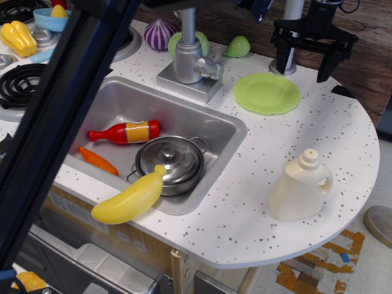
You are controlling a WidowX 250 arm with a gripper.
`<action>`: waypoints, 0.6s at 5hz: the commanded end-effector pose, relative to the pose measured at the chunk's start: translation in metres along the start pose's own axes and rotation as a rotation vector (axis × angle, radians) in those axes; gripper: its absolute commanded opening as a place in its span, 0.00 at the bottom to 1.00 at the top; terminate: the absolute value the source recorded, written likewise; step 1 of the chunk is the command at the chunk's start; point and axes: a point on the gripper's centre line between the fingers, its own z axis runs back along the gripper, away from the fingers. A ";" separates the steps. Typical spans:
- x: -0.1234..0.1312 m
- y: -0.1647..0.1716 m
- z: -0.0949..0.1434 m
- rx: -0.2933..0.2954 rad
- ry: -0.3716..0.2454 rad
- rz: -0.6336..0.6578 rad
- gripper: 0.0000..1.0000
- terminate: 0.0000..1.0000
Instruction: Put banana on plate
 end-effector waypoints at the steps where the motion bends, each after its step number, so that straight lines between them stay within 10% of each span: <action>1: 0.000 0.000 0.000 0.000 0.000 0.000 1.00 0.00; 3: -0.049 0.045 0.067 0.175 0.050 0.052 1.00 0.00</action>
